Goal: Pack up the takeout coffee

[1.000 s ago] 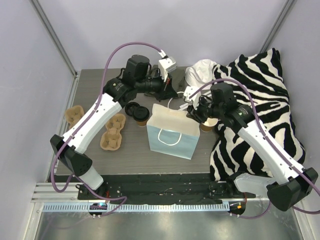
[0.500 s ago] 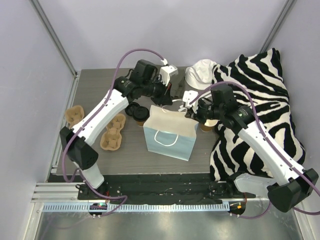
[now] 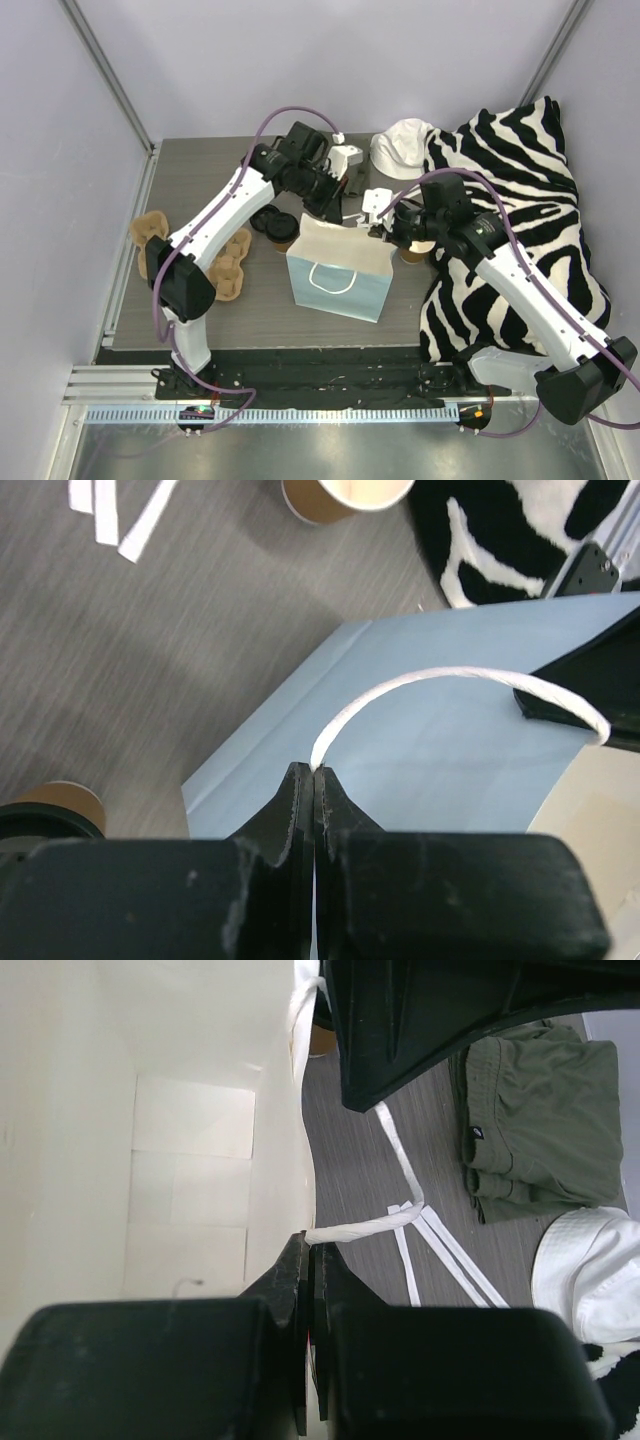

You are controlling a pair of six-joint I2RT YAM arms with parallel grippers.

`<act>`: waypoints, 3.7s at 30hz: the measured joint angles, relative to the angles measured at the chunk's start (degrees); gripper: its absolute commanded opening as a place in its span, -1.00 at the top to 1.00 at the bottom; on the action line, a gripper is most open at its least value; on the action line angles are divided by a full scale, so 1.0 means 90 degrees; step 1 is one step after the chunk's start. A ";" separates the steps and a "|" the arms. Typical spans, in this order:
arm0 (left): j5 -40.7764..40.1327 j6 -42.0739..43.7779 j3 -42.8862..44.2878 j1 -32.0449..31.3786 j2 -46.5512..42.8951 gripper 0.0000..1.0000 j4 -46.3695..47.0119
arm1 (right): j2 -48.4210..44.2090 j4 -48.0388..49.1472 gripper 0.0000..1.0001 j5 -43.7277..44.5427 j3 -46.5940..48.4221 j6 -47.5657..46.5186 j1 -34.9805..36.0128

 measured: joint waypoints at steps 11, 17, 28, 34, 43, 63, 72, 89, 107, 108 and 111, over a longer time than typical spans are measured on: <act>0.0226 0.0534 0.0539 0.0049 0.0070 -0.25 -0.0782 | 0.0000 -0.0015 0.91 -0.0015 0.0007 0.0000 0.0024; 0.0223 0.0216 0.0891 0.0554 -0.0301 -0.49 -0.0442 | -0.0019 -0.0148 -0.58 0.0095 0.0141 0.0362 0.0024; 0.0024 -0.0335 -0.0180 0.1353 -0.2152 -0.53 0.0425 | -0.0002 -0.0352 -0.75 0.1222 0.1904 0.2693 0.0024; -0.0517 -0.0709 -0.1110 0.1503 -0.2905 -0.85 0.0685 | -0.0442 -0.0838 -0.99 0.2436 0.2164 0.4694 0.0007; -0.1469 -0.1246 -0.2038 0.1749 -0.3842 -0.86 0.0889 | -0.1413 -0.1644 -1.00 0.1943 0.1268 0.6530 -0.1171; -0.1644 -0.1530 -0.3087 0.1991 -0.4486 -0.88 0.1173 | -0.1409 -0.1717 -0.58 0.0697 -0.0214 0.7259 -0.1171; -0.1642 -0.1496 -0.3101 0.2259 -0.4454 -0.88 0.1107 | -0.0262 -0.1923 0.65 0.0760 0.0733 0.6742 -0.0867; -0.0442 -0.0743 -0.3206 0.3738 -0.4133 -0.88 -0.0335 | 0.2769 -0.4163 0.16 0.0078 0.3861 0.2220 -0.0515; 0.0296 -0.0636 -0.3519 0.4342 -0.4080 -0.99 -0.0539 | 0.1307 -0.3422 -0.99 0.1928 0.3701 0.3344 -0.0532; 0.0277 -0.0634 -0.3500 0.4347 -0.4017 -0.99 -0.0561 | 0.1292 -0.3412 -0.99 0.2030 0.3553 0.3376 -0.0539; 0.0153 -0.0610 -0.3327 0.4369 -0.3682 -0.99 -0.0644 | 0.1353 -0.3361 -0.99 0.2356 0.3075 0.3674 -0.0566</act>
